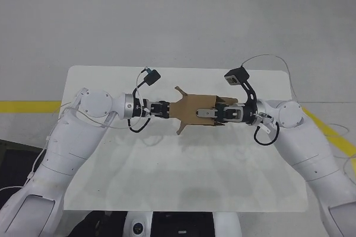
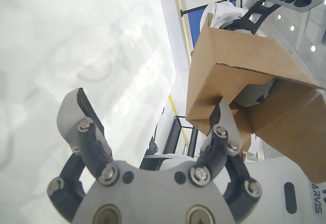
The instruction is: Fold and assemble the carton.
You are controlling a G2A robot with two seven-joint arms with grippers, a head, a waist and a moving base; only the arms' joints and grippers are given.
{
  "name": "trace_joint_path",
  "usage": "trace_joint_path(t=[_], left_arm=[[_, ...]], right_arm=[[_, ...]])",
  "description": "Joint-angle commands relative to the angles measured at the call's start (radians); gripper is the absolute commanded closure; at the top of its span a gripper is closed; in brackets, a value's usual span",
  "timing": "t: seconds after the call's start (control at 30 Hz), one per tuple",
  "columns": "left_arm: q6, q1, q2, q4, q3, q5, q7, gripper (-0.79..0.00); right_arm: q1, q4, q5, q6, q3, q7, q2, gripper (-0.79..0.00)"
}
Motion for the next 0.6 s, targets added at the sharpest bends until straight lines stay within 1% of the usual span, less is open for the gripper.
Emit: trace_joint_path(t=[0.0, 0.13, 0.33, 0.47, 0.57], left_arm=[[-0.002, 0.005, 0.001, 0.003, -0.004, 0.001, 0.003, -0.785], [0.004, 0.026, 0.006, -0.005, -0.008, 0.019, -0.002, -0.785], [0.015, 0.055, 0.008, -0.047, 0.007, 0.023, -0.021, -0.785], [0.016, 0.053, 0.007, -0.056, 0.010, 0.016, -0.016, -0.785], [0.014, 0.043, 0.007, -0.047, 0.002, 0.018, -0.009, -0.785]], right_arm=[[0.001, 0.017, -0.009, -0.015, 0.007, -0.015, 0.001, 0.000], [0.006, 0.045, -0.024, -0.046, 0.022, -0.046, 0.003, 0.000], [0.012, 0.083, -0.048, -0.086, 0.026, -0.086, -0.002, 0.000], [0.018, 0.097, -0.061, -0.100, 0.016, -0.100, -0.009, 0.000], [0.022, 0.101, -0.065, -0.099, 0.008, -0.099, -0.014, 0.000]])
